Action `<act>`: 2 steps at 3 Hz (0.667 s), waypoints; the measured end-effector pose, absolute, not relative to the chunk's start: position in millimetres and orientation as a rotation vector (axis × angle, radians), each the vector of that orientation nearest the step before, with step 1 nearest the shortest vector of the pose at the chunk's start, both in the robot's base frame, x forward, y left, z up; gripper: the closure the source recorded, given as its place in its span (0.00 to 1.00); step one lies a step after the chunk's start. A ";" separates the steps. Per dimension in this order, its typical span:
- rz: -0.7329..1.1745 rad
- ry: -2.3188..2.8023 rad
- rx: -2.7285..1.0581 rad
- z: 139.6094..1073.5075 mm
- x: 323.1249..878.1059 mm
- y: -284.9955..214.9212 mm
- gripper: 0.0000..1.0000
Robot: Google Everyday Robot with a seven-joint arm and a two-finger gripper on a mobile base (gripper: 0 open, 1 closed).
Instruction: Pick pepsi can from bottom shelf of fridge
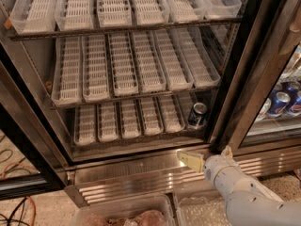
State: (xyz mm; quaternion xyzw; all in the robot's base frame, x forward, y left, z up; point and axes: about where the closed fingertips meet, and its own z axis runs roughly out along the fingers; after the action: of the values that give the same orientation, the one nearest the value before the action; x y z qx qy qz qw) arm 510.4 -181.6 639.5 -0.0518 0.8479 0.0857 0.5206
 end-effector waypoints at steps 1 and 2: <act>0.204 1.971 -0.128 630.4 516.6 -147.6 0.00; 0.181 1.896 -0.083 649.9 526.1 -152.8 0.00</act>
Offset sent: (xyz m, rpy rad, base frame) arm 0.0046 0.0298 -0.0086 0.0018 -0.0478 0.0076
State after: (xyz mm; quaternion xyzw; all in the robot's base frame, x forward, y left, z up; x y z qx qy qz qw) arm 526.1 -152.8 649.9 -0.0354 0.8109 0.0775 0.5789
